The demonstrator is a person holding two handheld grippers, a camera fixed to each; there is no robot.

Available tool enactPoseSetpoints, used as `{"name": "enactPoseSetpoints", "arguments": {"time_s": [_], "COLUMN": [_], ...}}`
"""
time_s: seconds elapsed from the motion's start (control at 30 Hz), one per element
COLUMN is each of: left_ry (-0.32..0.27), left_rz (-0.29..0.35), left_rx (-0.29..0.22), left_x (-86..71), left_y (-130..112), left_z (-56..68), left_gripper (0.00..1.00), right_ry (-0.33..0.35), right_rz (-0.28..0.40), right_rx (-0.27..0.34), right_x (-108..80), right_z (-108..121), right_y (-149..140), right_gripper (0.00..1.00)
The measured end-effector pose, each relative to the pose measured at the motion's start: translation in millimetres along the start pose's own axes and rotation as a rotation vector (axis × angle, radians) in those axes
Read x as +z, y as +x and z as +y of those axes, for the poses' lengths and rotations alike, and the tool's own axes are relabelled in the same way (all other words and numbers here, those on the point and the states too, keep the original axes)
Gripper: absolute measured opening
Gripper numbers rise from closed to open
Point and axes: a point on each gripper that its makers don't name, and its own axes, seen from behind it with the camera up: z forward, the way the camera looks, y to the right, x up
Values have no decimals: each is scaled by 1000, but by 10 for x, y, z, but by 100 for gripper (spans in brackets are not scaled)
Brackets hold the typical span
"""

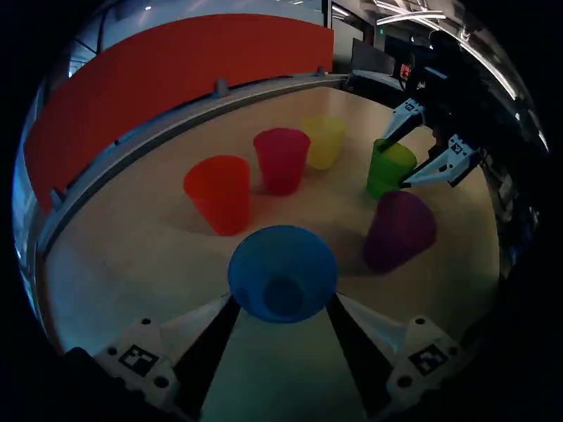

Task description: Pour water

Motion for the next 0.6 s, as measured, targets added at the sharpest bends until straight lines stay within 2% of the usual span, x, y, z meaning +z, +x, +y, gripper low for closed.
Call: {"name": "enactPoseSetpoints", "arguments": {"time_s": [0.27,0.6], "left_ry": [11,14], "left_rz": [-9,-2], "left_rx": [1,-33], "left_x": [-50,-197], "left_y": [-68,-176], "left_z": [-5,50], "left_gripper": [88,87], "right_ry": [-8,-37], "right_rz": [-2,17], "right_rx": [13,46], "right_x": [-66,-270], "right_z": [-10,-20], "right_y": [-86,-218], "right_gripper": [100,100]}}
